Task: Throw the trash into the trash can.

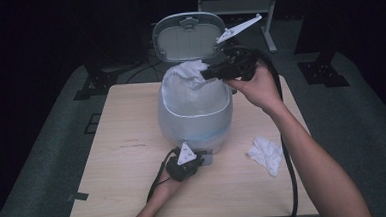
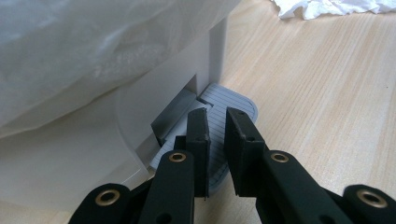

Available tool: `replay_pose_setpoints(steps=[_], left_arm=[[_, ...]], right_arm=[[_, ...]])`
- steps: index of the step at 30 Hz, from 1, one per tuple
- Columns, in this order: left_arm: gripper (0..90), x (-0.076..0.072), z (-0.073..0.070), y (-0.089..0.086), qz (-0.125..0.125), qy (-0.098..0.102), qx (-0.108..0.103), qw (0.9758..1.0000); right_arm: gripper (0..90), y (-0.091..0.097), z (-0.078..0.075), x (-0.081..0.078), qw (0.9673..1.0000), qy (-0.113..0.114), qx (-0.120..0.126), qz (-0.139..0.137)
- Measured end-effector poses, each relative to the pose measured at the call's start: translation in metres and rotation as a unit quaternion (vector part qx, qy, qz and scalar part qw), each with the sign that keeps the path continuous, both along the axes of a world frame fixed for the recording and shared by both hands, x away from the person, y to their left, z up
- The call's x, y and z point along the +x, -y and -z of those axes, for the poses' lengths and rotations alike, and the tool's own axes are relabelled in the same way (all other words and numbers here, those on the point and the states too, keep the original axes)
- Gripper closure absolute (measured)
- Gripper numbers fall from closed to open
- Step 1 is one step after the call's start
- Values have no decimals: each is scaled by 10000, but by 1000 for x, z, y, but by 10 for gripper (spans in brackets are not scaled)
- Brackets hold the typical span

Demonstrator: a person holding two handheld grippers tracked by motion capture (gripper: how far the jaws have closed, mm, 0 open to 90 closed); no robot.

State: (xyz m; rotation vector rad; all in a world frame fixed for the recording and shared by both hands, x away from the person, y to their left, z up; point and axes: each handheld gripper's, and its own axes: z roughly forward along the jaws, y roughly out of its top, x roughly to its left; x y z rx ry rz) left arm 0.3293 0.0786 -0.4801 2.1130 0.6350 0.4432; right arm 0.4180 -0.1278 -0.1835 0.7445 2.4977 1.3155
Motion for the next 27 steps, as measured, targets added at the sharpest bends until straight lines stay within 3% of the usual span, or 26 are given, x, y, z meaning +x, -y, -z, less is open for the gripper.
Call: replay_pose_setpoints(steps=[8,27], left_arm=[[797,0,0,0,1,3,7,10000],[796,0,0,0,12,20,43,10000]], right_arm=[[761,-7,4,3,9999,-10,-142,3],[730,8,10,-2,10000,-80,8,13]])
